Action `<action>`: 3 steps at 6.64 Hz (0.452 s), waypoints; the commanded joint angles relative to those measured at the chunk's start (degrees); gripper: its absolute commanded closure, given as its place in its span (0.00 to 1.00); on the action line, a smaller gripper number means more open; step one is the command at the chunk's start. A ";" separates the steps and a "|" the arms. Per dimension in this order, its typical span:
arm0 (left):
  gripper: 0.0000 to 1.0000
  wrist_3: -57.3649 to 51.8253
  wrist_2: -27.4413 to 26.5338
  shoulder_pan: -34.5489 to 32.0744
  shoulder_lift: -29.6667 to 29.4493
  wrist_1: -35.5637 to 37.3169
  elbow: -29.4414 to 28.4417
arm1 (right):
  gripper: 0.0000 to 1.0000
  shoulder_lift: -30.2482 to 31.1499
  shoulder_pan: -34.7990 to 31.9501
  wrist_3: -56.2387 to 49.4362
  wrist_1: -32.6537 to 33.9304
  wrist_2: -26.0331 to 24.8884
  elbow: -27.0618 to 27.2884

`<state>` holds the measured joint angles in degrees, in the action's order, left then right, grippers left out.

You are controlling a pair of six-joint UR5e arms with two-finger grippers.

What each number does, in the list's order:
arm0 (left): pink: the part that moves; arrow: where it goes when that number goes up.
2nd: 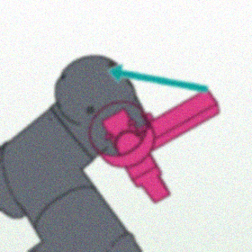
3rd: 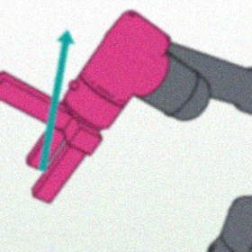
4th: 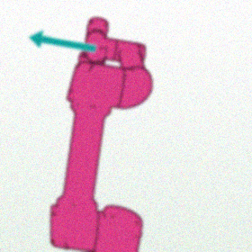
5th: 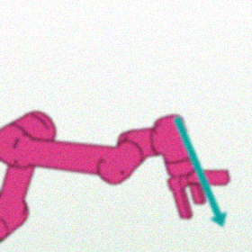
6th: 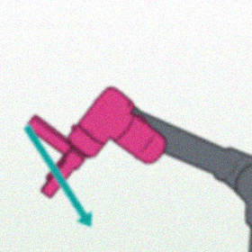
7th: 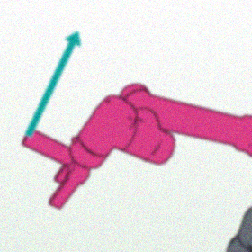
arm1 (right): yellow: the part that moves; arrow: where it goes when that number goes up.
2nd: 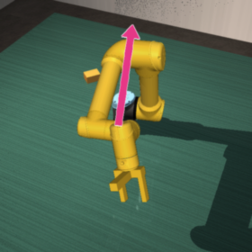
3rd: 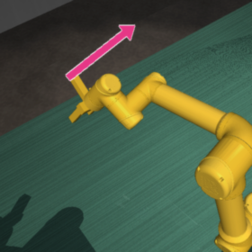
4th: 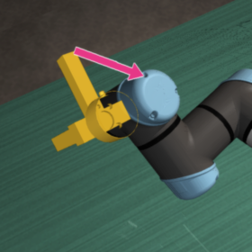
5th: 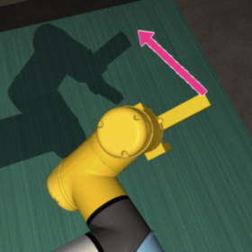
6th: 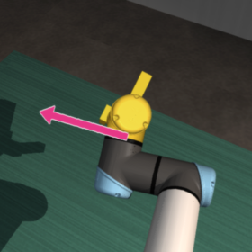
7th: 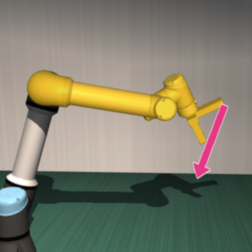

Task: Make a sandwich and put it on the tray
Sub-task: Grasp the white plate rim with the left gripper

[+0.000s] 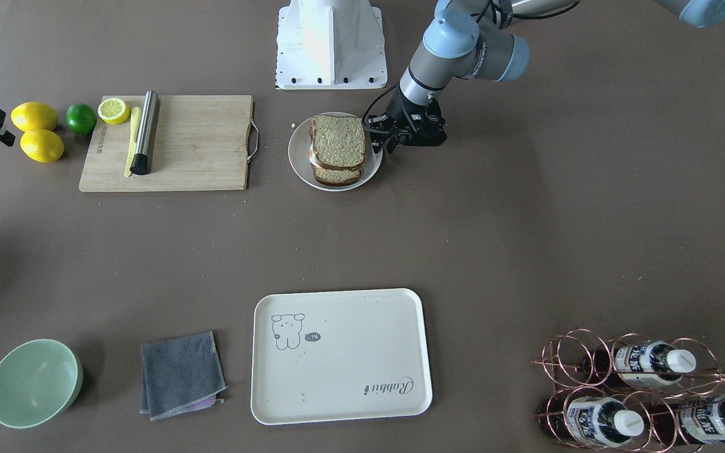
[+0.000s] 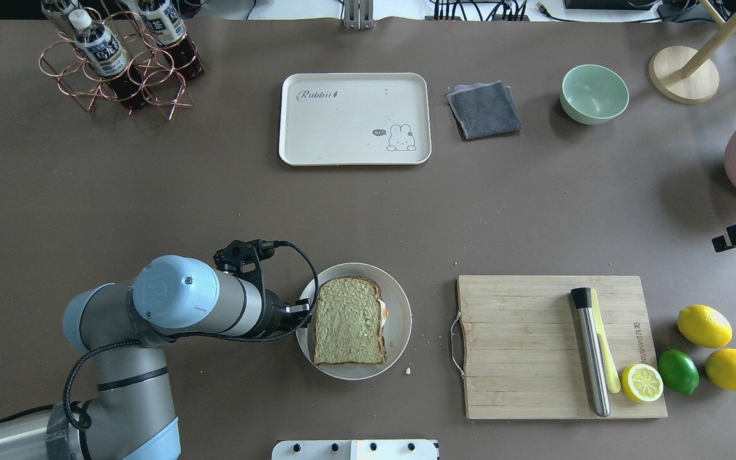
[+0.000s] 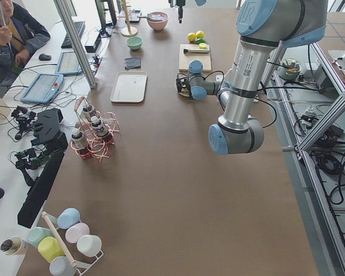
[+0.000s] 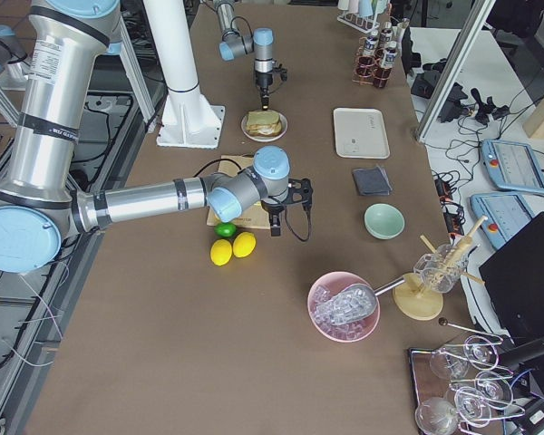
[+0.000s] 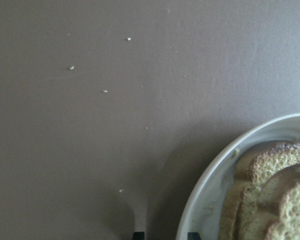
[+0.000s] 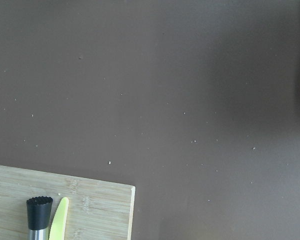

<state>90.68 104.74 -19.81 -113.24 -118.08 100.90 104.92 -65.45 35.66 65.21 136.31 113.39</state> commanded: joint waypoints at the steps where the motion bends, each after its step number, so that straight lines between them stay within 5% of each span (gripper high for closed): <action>1: 1.00 0.81 0.02 0.12 0.12 -1.10 0.17 | 0.00 0.46 -0.29 0.03 0.00 0.61 0.52; 3: 1.00 1.69 0.20 -0.40 0.04 -1.19 1.40 | 0.00 0.46 -0.56 0.03 0.00 0.71 0.61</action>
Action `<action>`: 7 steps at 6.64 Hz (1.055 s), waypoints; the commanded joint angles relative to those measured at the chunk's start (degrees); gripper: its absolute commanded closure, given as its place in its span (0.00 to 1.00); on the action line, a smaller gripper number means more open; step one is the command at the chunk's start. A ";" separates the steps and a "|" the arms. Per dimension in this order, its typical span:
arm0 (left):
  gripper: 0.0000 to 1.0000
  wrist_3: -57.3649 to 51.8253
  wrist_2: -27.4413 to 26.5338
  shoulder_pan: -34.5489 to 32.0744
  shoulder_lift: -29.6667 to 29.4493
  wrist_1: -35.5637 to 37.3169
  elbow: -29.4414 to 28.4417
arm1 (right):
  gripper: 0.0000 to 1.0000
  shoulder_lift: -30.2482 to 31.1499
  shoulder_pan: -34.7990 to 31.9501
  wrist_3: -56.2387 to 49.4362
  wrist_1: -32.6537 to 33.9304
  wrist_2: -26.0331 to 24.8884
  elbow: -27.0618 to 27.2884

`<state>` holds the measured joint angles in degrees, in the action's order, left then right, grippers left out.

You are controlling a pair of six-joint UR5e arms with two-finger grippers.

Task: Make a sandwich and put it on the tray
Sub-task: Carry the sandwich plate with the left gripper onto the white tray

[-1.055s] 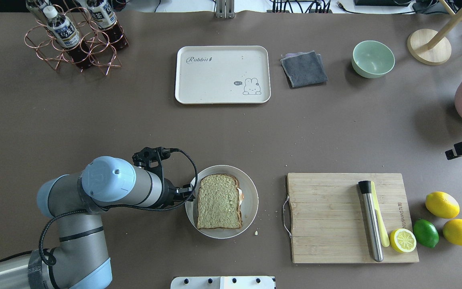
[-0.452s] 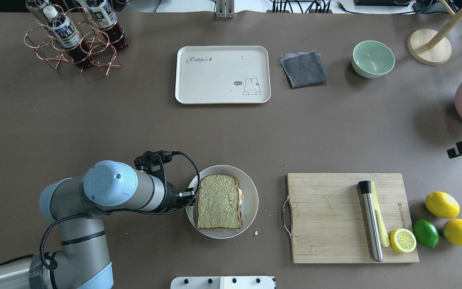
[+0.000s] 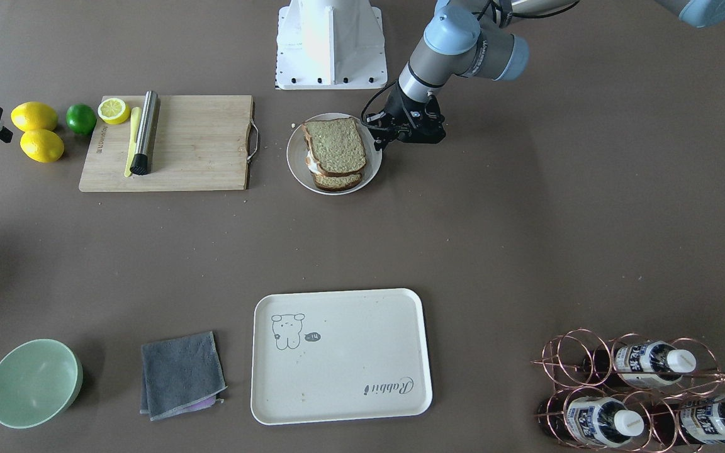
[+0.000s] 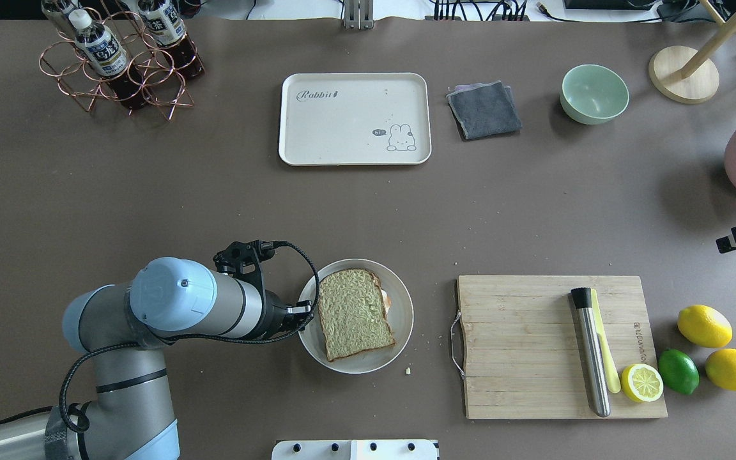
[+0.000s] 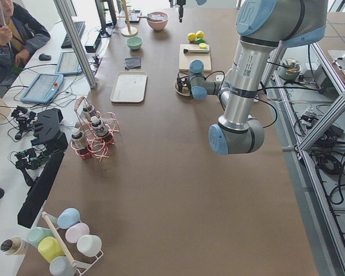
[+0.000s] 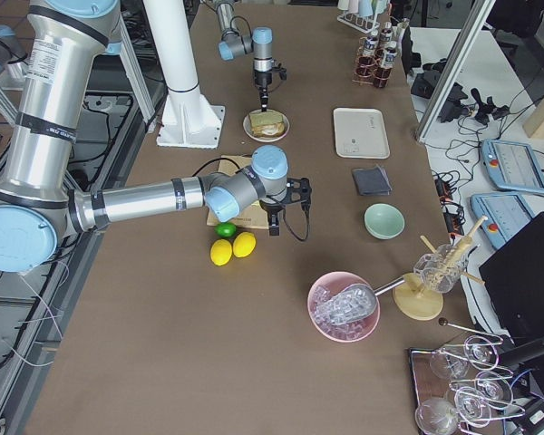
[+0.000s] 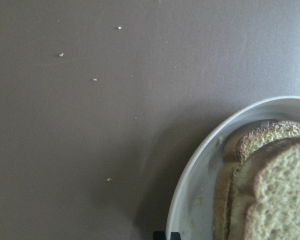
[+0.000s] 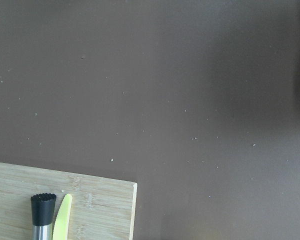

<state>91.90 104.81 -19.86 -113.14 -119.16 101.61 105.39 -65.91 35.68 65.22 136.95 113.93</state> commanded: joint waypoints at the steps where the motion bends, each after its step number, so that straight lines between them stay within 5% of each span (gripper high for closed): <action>1: 1.00 0.39 0.57 -2.70 -0.15 -0.11 1.30 | 0.00 -0.01 -0.09 0.01 0.00 0.07 0.06; 4: 1.00 -10.27 7.51 -14.29 -5.22 0.25 -4.63 | 0.00 -0.10 -0.27 0.01 -0.09 0.07 0.23; 7: 1.00 -22.34 16.46 -25.02 -19.34 -2.89 -27.16 | 0.00 -0.10 -0.18 0.09 -0.09 0.16 1.11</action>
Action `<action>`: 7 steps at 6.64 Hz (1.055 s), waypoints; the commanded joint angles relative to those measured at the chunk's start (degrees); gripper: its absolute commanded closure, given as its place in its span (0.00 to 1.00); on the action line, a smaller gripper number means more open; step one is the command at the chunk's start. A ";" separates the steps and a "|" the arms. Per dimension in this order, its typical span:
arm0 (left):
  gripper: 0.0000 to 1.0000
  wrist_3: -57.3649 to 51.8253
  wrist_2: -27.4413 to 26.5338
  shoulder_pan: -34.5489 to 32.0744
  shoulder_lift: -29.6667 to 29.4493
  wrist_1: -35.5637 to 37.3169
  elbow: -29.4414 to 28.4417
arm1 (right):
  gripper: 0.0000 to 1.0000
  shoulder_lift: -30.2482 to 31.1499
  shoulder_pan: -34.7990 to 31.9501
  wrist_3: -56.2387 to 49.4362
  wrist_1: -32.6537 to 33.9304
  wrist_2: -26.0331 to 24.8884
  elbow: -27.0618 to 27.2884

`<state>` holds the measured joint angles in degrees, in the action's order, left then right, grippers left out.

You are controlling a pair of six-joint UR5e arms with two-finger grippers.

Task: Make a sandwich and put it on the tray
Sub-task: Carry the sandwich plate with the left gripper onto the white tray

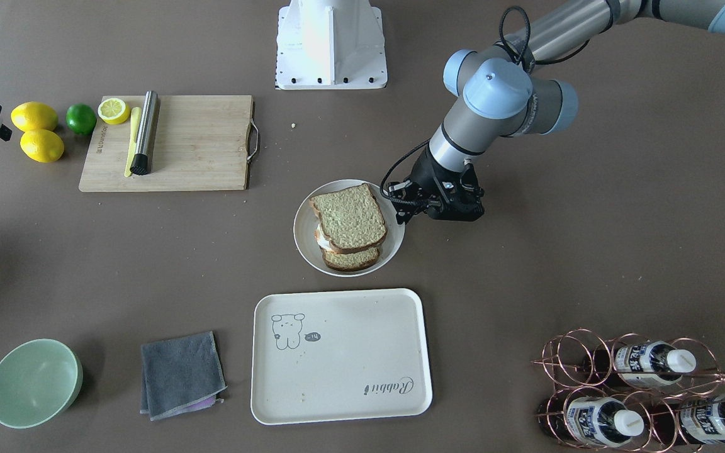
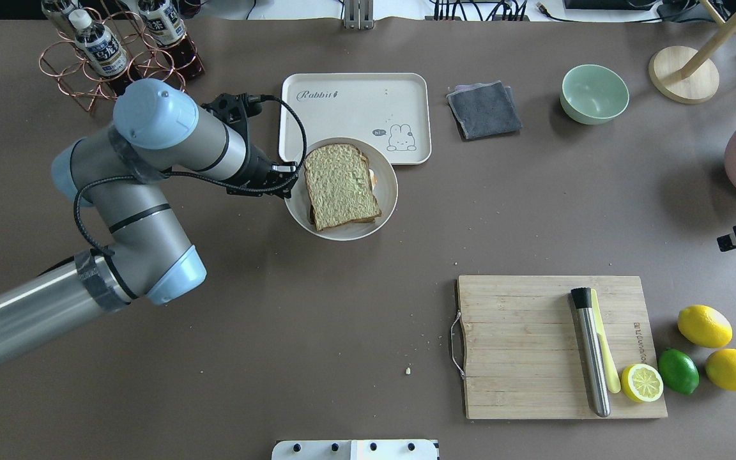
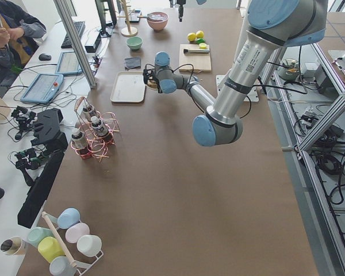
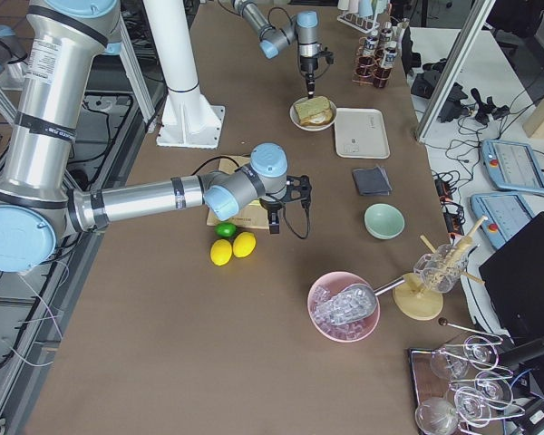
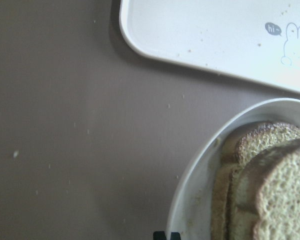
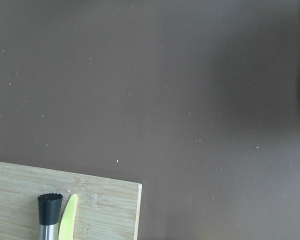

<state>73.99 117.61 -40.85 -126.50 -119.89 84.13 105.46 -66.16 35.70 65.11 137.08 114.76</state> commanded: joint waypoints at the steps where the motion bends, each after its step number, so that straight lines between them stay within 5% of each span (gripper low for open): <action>1: 1.00 -4.81 4.11 -5.80 -11.26 -7.93 -19.78 | 0.00 -0.34 -0.02 0.07 0.02 0.64 0.38; 4: 1.00 -6.66 4.82 -8.54 -20.87 -11.05 -37.15 | 0.00 -0.61 -2.39 0.07 0.02 0.91 0.03; 7: 1.00 -6.66 4.38 -7.93 -23.79 -12.30 -41.77 | 0.00 -0.43 -4.07 0.16 0.11 2.84 -0.24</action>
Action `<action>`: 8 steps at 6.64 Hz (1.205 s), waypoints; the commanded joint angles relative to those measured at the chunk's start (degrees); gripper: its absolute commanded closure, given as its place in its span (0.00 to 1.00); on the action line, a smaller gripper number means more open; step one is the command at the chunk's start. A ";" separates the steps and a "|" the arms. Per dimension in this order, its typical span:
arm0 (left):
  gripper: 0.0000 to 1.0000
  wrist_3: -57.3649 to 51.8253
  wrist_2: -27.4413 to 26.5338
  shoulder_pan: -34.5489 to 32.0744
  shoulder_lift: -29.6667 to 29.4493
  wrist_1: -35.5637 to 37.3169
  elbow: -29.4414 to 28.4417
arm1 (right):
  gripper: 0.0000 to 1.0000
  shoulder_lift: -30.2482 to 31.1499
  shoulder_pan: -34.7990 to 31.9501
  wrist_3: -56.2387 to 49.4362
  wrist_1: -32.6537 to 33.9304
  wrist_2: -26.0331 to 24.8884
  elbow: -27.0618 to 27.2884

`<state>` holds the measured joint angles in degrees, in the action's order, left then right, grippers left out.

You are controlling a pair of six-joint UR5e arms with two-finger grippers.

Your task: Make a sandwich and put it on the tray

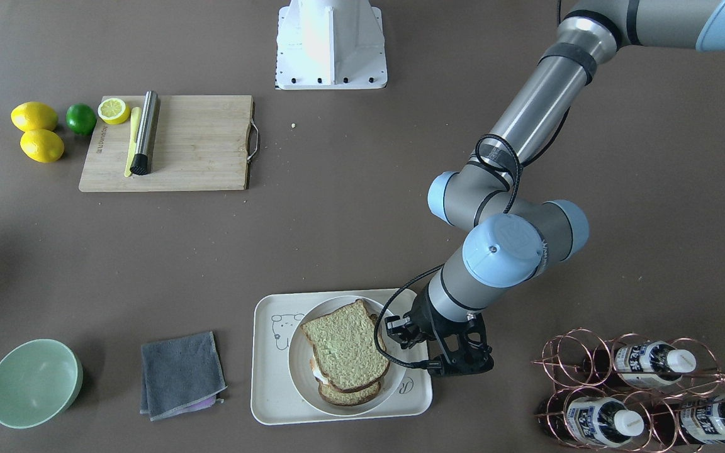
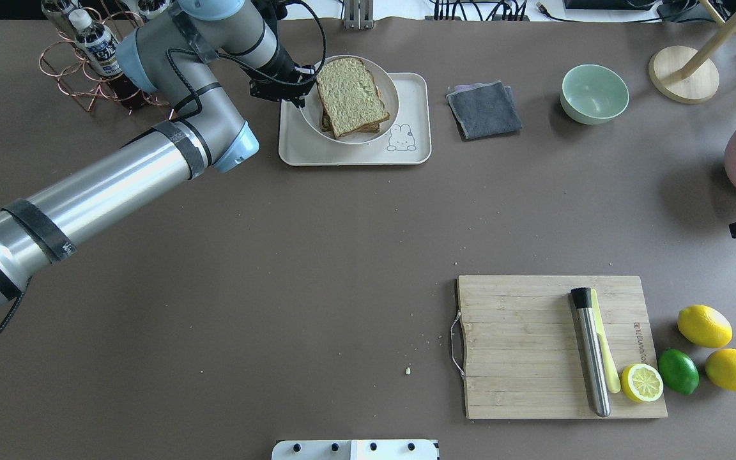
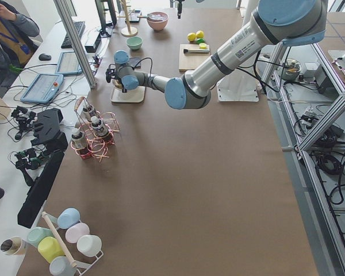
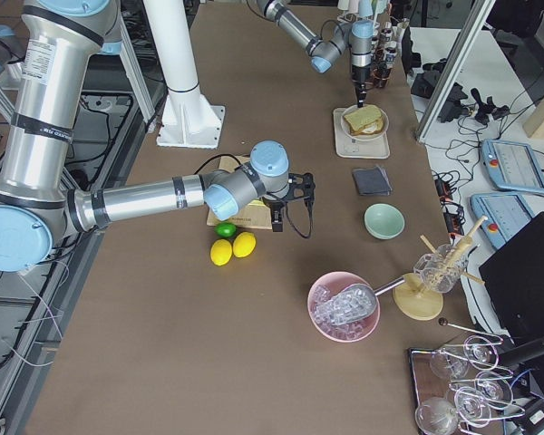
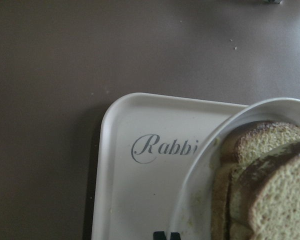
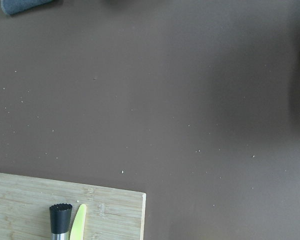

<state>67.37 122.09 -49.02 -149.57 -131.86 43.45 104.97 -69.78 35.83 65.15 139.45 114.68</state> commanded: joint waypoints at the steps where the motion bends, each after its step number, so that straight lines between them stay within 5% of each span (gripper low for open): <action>1: 0.68 -0.05 -0.27 0.50 -0.64 -0.32 -1.09 | 0.00 0.15 -0.80 0.20 0.07 0.65 -0.07; 3: 0.42 -0.22 -1.59 0.59 -0.29 -0.24 -1.09 | 0.00 0.15 -0.80 0.47 0.07 0.39 -0.16; 5: 0.41 -0.49 -0.63 -2.38 3.11 0.90 4.31 | 0.00 0.15 -0.80 0.56 0.07 0.38 -0.16; 8: 0.31 -26.58 5.53 -11.94 22.32 33.14 39.04 | 0.00 -0.02 -2.98 -2.67 3.38 -0.49 -2.00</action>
<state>51.21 126.09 -56.92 -134.42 -111.74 68.87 105.01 -71.42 35.18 66.16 139.31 113.21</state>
